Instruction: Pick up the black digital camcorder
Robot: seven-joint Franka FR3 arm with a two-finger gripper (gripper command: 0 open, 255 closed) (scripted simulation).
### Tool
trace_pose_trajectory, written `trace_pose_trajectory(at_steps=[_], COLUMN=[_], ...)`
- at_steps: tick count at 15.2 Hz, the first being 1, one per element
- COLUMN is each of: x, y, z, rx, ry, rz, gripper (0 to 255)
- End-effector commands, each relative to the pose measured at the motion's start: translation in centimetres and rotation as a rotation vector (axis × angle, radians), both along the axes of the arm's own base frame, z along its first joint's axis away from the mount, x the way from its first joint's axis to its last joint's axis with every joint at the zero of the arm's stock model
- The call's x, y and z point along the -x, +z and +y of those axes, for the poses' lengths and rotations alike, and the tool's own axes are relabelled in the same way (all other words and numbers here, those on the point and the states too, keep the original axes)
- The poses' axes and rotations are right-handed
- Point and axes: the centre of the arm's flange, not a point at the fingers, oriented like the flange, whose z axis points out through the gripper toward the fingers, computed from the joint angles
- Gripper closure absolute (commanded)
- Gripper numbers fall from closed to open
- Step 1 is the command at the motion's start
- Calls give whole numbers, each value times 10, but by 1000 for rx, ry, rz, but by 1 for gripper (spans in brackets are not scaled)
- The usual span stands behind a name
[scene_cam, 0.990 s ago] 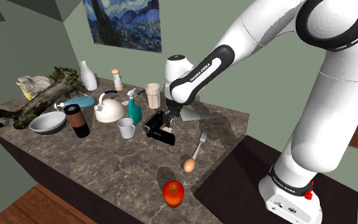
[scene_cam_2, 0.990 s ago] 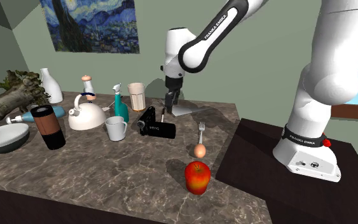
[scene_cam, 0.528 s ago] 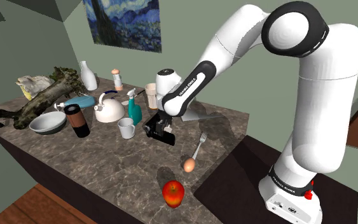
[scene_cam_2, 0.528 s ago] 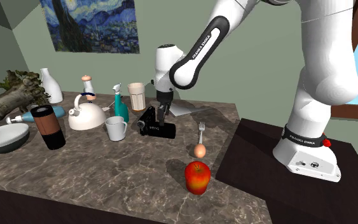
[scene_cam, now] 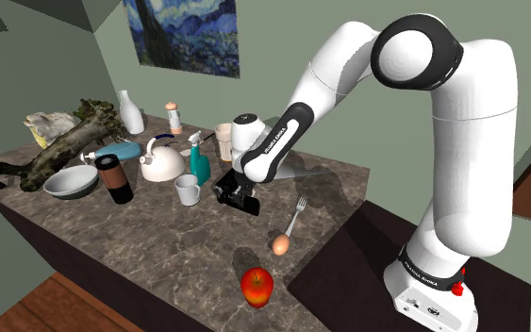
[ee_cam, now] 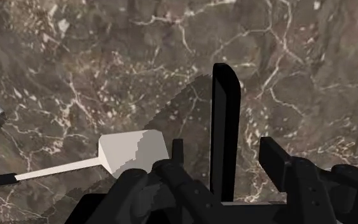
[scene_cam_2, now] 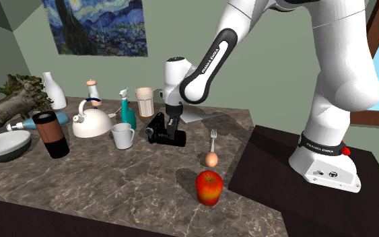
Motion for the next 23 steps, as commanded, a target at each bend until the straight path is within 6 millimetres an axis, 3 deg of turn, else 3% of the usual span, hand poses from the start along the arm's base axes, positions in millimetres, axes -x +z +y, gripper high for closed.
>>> trace_pose_trajectory(at_steps=[1,9,23], x=[0,0,0], y=[-1,-1,73], z=[0,0,0], rx=[0,0,0], ry=[0,0,0], rz=[0,0,0], gripper=[255,255,255])
